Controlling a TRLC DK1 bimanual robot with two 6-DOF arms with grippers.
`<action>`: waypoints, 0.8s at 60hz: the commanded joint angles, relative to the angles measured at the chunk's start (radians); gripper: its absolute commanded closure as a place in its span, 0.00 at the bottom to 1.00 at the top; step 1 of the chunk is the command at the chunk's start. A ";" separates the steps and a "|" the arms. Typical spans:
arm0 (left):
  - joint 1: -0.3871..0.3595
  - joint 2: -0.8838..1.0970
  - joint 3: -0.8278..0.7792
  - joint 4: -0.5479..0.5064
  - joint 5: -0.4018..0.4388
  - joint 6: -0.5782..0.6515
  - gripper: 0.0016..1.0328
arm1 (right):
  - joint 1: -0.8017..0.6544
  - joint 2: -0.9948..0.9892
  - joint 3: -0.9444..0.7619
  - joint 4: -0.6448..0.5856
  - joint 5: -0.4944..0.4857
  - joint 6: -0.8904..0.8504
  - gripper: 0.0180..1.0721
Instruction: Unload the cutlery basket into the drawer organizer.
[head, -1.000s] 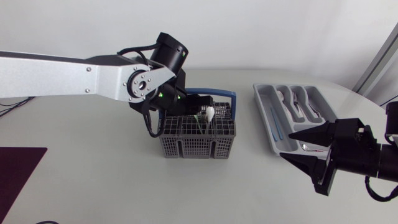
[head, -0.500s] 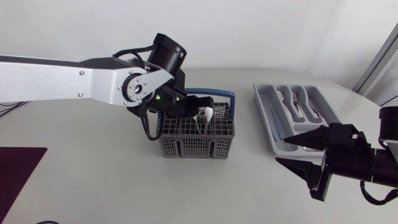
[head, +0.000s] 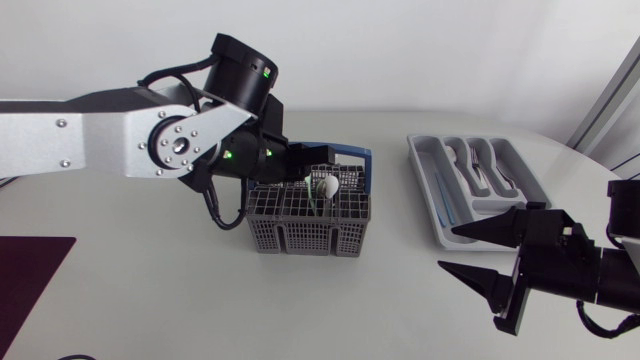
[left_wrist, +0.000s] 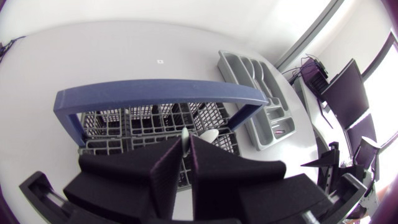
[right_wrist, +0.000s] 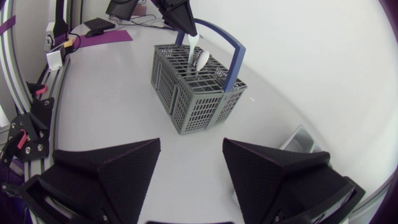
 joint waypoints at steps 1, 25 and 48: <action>-0.009 -0.043 -0.037 0.017 -0.004 -0.018 0.78 | 0.009 -0.010 -0.026 -0.010 0.005 0.023 0.30; -0.015 -0.178 -0.075 0.034 -0.006 -0.010 0.78 | 0.072 -0.062 -0.025 -0.014 0.041 0.062 0.30; -0.044 -0.244 -0.089 0.043 -0.038 0.017 0.78 | 0.078 -0.088 -0.022 -0.010 0.044 0.077 0.30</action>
